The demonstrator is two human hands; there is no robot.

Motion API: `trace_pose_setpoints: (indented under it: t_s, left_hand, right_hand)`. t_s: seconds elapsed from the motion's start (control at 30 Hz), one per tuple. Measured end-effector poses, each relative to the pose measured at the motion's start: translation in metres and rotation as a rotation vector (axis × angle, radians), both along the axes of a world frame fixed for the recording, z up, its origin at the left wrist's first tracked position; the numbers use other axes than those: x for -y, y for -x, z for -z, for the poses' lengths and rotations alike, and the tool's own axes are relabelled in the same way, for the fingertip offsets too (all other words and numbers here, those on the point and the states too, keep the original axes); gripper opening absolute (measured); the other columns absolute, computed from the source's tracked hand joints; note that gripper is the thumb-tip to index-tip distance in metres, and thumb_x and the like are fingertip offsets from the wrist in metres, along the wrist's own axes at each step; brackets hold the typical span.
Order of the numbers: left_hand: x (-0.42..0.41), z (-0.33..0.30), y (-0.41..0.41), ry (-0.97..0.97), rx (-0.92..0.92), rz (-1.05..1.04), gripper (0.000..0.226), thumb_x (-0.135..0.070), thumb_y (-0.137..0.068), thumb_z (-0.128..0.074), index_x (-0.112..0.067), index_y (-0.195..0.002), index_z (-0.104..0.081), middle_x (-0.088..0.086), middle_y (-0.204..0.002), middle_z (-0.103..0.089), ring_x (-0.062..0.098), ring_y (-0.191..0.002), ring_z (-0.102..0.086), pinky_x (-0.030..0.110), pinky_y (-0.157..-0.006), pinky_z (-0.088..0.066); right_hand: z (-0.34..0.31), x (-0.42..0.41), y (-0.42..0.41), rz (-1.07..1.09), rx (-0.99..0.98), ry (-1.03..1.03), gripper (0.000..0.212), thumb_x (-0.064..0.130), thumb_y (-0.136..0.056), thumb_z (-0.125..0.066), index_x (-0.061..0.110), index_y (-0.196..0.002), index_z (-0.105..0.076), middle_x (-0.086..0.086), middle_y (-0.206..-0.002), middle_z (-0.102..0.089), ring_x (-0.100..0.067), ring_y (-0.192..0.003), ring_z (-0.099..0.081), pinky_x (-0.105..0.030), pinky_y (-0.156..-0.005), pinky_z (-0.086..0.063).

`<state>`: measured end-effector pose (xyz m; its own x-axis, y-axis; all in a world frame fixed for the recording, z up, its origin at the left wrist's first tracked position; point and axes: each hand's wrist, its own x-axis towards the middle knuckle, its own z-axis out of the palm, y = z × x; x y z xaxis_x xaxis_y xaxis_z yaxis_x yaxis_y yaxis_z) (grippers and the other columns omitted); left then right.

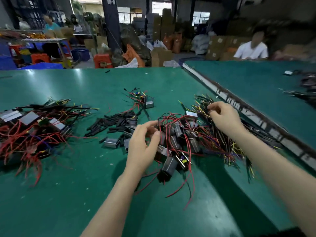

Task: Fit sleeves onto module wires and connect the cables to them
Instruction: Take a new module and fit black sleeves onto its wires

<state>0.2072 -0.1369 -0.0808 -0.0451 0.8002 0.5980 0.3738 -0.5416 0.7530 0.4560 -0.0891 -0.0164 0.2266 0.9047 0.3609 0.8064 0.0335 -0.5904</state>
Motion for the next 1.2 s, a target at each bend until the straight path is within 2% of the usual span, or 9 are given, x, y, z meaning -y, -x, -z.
trace_pose_setpoints:
  t_s: [0.1,0.2,0.4,0.63,0.73,0.87,0.97,1.07,1.2]
  left_hand:
    - [-0.002,0.001,0.003,0.012,0.025,-0.039,0.029,-0.024,-0.084,-0.055,-0.046,-0.103,-0.052,-0.015,-0.092,-0.059,-0.004,-0.084,-0.055,0.005,-0.075,-0.038]
    - [-0.001,0.003,0.002,0.025,0.041,-0.027,0.028,-0.024,-0.084,-0.055,-0.044,-0.103,-0.053,-0.014,-0.091,-0.059,-0.006,-0.082,-0.054,0.004,-0.071,-0.037]
    - [0.004,0.005,-0.002,0.002,-0.032,-0.001,0.025,-0.022,-0.086,-0.054,-0.035,-0.108,-0.055,-0.015,-0.091,-0.056,-0.007,-0.084,-0.052,0.003,-0.074,-0.036]
    - [0.005,0.007,0.001,0.131,0.135,-0.026,0.025,-0.025,-0.087,-0.055,-0.046,-0.101,-0.054,-0.011,-0.092,-0.059,-0.001,-0.085,-0.055,0.006,-0.068,-0.039]
    - [0.004,0.01,0.004,0.197,0.236,-0.024,0.021,-0.03,-0.085,-0.055,-0.044,-0.1,-0.056,-0.012,-0.092,-0.061,-0.002,-0.084,-0.056,0.005,-0.066,-0.039]
    - [-0.001,0.012,0.009,0.235,0.282,-0.02,0.018,-0.031,-0.082,-0.055,-0.04,-0.097,-0.059,-0.012,-0.09,-0.063,-0.003,-0.084,-0.057,0.004,-0.066,-0.04]
    - [-0.005,0.015,0.012,0.258,0.296,-0.033,0.016,-0.031,-0.082,-0.055,-0.039,-0.095,-0.06,-0.012,-0.089,-0.064,0.0,-0.084,-0.058,0.006,-0.066,-0.04]
    - [-0.008,0.015,0.013,0.266,0.254,-0.029,0.016,-0.035,-0.082,-0.054,-0.038,-0.095,-0.063,-0.015,-0.092,-0.065,0.002,-0.086,-0.059,0.017,-0.074,-0.045]
    - [-0.01,0.009,0.012,0.182,0.157,-0.022,0.014,-0.043,-0.082,-0.051,-0.044,-0.094,-0.059,-0.02,-0.094,-0.063,0.0,-0.088,-0.059,0.014,-0.074,-0.043]
  right_hand:
    - [0.007,0.0,-0.02,0.111,0.164,0.058,0.024,0.016,-0.089,-0.054,0.017,-0.111,-0.065,-0.01,-0.115,-0.062,-0.03,-0.106,-0.055,-0.037,-0.088,-0.047]
    - [0.012,0.004,-0.028,0.142,0.284,0.182,0.02,0.02,-0.089,-0.056,0.02,-0.105,-0.067,-0.01,-0.114,-0.063,-0.031,-0.103,-0.057,-0.042,-0.086,-0.051]
    - [0.003,0.005,0.003,-0.02,0.187,0.058,0.02,0.021,-0.089,-0.056,0.02,-0.106,-0.067,-0.005,-0.111,-0.064,-0.026,-0.103,-0.057,-0.039,-0.09,-0.048]
    - [-0.028,-0.021,0.048,-0.15,0.338,0.217,0.029,0.016,-0.089,-0.049,0.021,-0.114,-0.064,-0.005,-0.12,-0.063,-0.027,-0.114,-0.055,-0.04,-0.098,-0.044]
    - [-0.039,-0.031,0.066,-0.272,0.324,0.273,0.028,0.013,-0.091,-0.047,0.02,-0.111,-0.065,-0.001,-0.115,-0.067,-0.021,-0.104,-0.06,-0.032,-0.092,-0.048]
    - [-0.042,-0.042,0.088,-0.489,0.629,0.486,0.026,0.018,-0.091,-0.051,0.022,-0.113,-0.062,-0.001,-0.109,-0.068,-0.018,-0.093,-0.059,-0.024,-0.077,-0.042]
    - [-0.043,-0.049,0.1,-0.621,0.782,0.683,0.024,0.017,-0.091,-0.052,0.024,-0.111,-0.063,0.002,-0.108,-0.066,-0.017,-0.096,-0.058,-0.024,-0.081,-0.043]
    - [-0.049,-0.059,0.102,-0.66,0.829,0.755,0.026,0.014,-0.084,-0.059,0.029,-0.105,-0.063,0.009,-0.101,-0.065,-0.015,-0.093,-0.059,-0.026,-0.08,-0.048]
    - [-0.056,-0.065,0.098,-0.693,0.849,0.8,0.013,0.02,-0.081,-0.071,0.028,-0.086,-0.063,0.016,-0.08,-0.063,-0.016,-0.079,-0.062,-0.017,-0.056,-0.047]
